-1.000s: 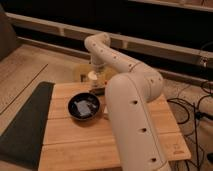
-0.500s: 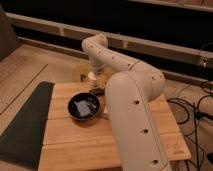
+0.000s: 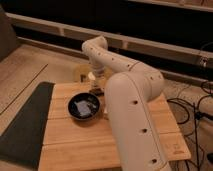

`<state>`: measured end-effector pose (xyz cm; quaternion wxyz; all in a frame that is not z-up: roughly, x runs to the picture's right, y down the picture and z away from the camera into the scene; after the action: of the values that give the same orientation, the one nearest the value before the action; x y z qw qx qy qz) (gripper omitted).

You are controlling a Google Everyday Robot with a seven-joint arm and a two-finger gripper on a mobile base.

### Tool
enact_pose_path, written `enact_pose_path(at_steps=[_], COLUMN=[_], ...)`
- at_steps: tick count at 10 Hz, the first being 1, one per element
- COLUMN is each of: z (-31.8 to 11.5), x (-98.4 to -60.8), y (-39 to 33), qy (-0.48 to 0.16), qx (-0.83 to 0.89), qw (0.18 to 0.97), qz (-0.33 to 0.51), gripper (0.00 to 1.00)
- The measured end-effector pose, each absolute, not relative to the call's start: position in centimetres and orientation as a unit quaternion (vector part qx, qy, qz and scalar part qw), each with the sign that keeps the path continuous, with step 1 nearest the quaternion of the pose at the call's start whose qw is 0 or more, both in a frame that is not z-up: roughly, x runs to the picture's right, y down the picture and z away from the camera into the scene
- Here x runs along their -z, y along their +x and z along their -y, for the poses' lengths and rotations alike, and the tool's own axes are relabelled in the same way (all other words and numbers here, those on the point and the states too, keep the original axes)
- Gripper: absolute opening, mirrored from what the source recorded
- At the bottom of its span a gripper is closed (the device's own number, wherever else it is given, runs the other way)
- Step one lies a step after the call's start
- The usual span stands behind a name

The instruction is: Place the eraser in the ceramic cup

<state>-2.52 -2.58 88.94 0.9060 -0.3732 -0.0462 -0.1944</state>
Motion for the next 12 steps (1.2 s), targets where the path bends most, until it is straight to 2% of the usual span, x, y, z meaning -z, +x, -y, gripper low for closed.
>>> enact_pose_path(at_steps=[3, 8, 12], z=[2.1, -2.2, -0.6], x=[-89.1, -91.4, -93.9], y=[-2.6, -2.2, -3.0], qy=[-0.378, -0.423, -0.393], qx=[0.197, 0.202, 0.24], qw=[0.904, 0.882, 0.887], qz=[0.046, 0.041, 0.045], gripper=[0.65, 0.65, 0.65])
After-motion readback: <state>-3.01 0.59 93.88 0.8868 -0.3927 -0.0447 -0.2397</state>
